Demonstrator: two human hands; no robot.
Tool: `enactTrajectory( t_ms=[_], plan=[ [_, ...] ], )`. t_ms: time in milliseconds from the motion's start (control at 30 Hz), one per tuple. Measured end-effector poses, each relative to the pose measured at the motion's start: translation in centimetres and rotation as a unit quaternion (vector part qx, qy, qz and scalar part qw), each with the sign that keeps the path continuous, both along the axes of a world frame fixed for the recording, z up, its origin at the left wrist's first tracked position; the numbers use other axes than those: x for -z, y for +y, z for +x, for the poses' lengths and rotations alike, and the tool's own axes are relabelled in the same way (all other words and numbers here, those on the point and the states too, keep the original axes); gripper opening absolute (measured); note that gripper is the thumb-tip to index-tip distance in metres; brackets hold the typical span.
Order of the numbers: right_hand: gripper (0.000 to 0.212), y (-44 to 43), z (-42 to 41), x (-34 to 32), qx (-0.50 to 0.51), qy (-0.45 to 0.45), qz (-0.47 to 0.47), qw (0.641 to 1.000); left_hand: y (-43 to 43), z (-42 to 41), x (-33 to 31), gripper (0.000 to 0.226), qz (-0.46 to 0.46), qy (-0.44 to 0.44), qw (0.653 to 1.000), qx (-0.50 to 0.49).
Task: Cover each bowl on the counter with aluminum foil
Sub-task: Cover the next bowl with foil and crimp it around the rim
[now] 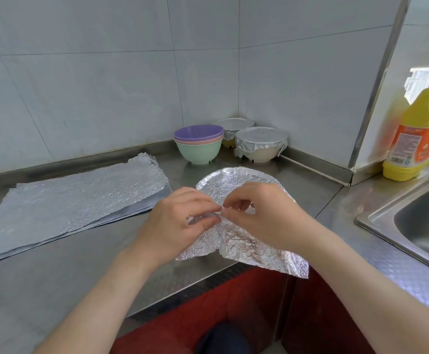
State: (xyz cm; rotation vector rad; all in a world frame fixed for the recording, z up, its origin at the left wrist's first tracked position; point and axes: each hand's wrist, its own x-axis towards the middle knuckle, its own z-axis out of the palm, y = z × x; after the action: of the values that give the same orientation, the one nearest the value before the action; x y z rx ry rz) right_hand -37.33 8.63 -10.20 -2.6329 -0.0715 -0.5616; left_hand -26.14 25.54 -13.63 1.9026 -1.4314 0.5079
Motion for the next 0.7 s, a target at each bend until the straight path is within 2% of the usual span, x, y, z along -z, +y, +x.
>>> enactTrajectory(
  t_ms=[67, 200, 367, 500, 700],
  plan=[
    [0.012, -1.0, -0.8, -0.7, -0.017, 0.03, 0.021, 0.999, -0.1, 0.2, 0.1, 0.021, -0.007, -0.001, 1.0, 0.007],
    [0.014, -2.2, -1.4, -0.6, -0.025, 0.057, -0.019, 0.998, -0.7, 0.4, 0.5, 0.015, -0.018, 0.02, 1.0, 0.013],
    [0.02, -2.5, -1.4, 1.0, -0.02, -0.012, -0.099, 0.995, -1.2, 0.9, 0.8, 0.014, -0.016, 0.006, 1.0, 0.016],
    [0.013, -2.1, -1.1, 2.2, -0.018, -0.074, -0.144, 0.987, -1.6, 0.7, 0.9, 0.008, -0.012, -0.025, 0.999, 0.015],
    [0.024, -1.9, 0.0, 2.7, -0.004, -0.113, -0.171, 0.979, -1.2, 0.5, 0.7, 0.016, -0.017, 0.035, 0.999, 0.006]
  ],
)
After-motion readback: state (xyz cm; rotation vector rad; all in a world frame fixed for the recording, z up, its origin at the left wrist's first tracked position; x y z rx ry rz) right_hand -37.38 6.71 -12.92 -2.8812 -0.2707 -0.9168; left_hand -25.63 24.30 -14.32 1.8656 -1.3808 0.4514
